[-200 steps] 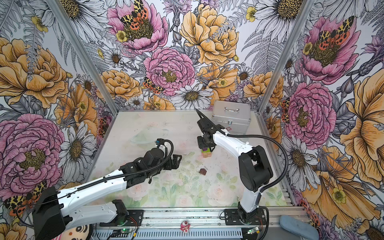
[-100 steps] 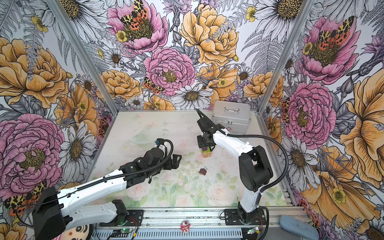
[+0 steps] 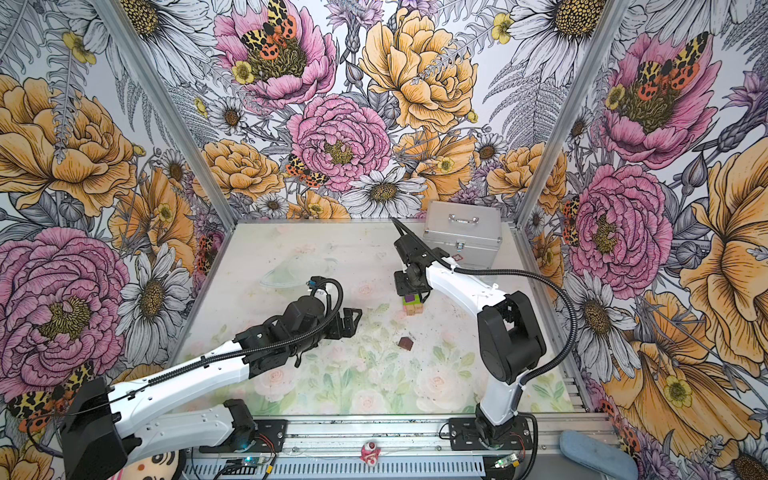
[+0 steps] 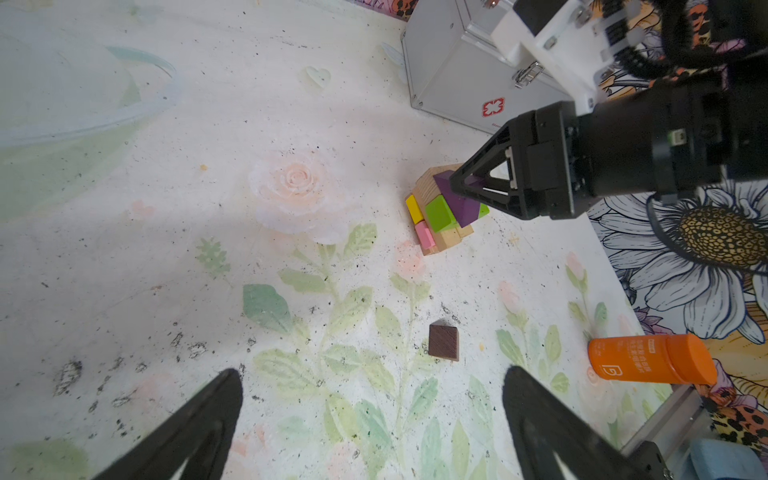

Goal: Build the wood block tower

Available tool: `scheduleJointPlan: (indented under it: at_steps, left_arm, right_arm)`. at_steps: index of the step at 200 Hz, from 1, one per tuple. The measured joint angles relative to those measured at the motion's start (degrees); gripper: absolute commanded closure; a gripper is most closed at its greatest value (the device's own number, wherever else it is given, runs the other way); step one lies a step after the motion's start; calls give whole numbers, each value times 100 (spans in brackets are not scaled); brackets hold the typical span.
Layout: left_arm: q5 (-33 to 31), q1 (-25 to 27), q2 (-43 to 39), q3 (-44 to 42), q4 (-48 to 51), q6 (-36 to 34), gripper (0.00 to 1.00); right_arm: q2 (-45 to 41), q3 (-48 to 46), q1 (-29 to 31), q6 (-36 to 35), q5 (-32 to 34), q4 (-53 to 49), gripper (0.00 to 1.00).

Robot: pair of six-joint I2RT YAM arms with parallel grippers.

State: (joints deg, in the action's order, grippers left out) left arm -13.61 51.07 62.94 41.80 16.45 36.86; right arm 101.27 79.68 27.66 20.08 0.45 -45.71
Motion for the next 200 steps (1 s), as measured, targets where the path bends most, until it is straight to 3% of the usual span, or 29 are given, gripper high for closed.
scheduleJointPlan:
  at_steps: [58,200]
  left_arm:
    - [0,-63,-31,-24,0,0,1]
    - [2,-181,-33,-24,2,0,1]
  right_arm:
    - [0,0,0,0,85,-39,56]
    - [13,17,0,-2,144,-144,70]
